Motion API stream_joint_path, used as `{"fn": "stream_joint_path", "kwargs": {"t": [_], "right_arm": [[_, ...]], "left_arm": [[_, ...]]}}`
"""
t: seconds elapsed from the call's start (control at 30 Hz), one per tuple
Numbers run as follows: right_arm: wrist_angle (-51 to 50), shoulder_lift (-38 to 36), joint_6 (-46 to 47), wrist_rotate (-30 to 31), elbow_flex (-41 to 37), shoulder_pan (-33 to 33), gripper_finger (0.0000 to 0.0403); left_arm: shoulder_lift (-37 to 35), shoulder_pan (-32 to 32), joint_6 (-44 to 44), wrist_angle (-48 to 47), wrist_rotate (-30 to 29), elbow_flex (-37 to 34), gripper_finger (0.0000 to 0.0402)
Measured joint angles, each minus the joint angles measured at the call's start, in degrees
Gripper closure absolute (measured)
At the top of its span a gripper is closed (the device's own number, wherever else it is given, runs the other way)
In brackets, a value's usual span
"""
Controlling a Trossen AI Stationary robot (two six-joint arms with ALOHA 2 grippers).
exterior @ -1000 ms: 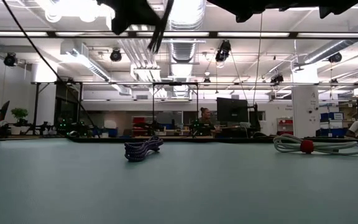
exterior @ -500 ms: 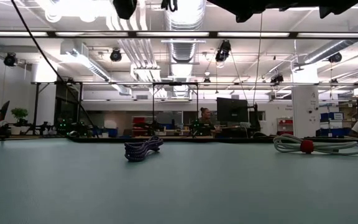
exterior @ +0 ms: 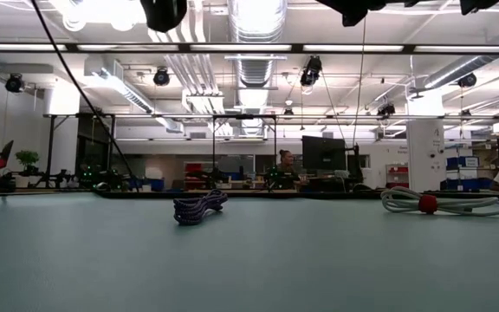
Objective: Pick and place USB-C Cables
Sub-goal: Put the green charger cable into the gray bin
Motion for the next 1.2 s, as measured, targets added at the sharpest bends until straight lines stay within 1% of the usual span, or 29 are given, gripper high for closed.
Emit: {"fn": "stream_joint_path", "kwargs": {"t": [0.17, 0.23, 0.33, 0.4, 0.47, 0.6, 0.67, 0.73, 0.83, 0.97, 1.1, 1.2], "right_arm": [[-1.4, -0.8, 0.4, 0.0, 0.0, 0.0, 0.0211], [-1.7, -0.8, 0.4, 0.0, 0.0, 0.0, 0.0211], [-1.9, -0.8, 0.6, 0.0, 0.0, 0.0, 0.0211], [-2.2, -0.8, 0.7, 0.0, 0.0, 0.0, 0.0211], [-2.4, -0.8, 0.7, 0.0, 0.0, 0.0, 0.0211], [-2.3, -0.8, 0.7, 0.0, 0.0, 0.0, 0.0211], [-2.3, -0.8, 0.7, 0.0, 0.0, 0.0, 0.0211], [-2.3, -0.8, 0.7, 0.0, 0.0, 0.0, 0.0211], [-2.2, -0.8, 0.7, 0.0, 0.0, 0.0, 0.0211], [-2.1, -0.8, 0.7, 0.0, 0.0, 0.0, 0.0211], [-2.0, -0.8, 0.7, 0.0, 0.0, 0.0, 0.0211], [-2.3, -0.8, 1.1, -0.1, 0.0, 0.0, 0.0211]], "left_arm": [[0.0, -1.7, -15.3, -6.0, -0.1, 0.8, 0.04], [0.4, -3.4, -20.6, -8.5, -0.4, 0.6, 0.04], [1.5, -6.5, -31.3, -10.7, -2.7, 0.4, 0.04], [2.3, -8.8, -38.0, -13.0, -3.0, 0.8, 0.04], [2.6, -11.2, -45.9, -18.2, -3.0, 1.7, 0.04], [2.5, -15.8, -60.6, -33.6, -1.6, 4.2, 0.04], [1.9, -17.8, -66.5, -40.7, -0.5, 5.3, 0.04], [1.5, -19.2, -70.6, -46.9, 1.1, 7.4, 0.04], [1.6, -20.6, -75.3, -58.0, 6.0, 11.5, 0.04], [2.5, -20.9, -77.6, -70.4, 14.0, 17.9, 0.04], [4.7, -21.7, -77.1, -83.1, 24.6, 23.0, 0.04], [6.2, -22.9, -77.0, -88.8, 34.4, 24.7, 0.04]]}}
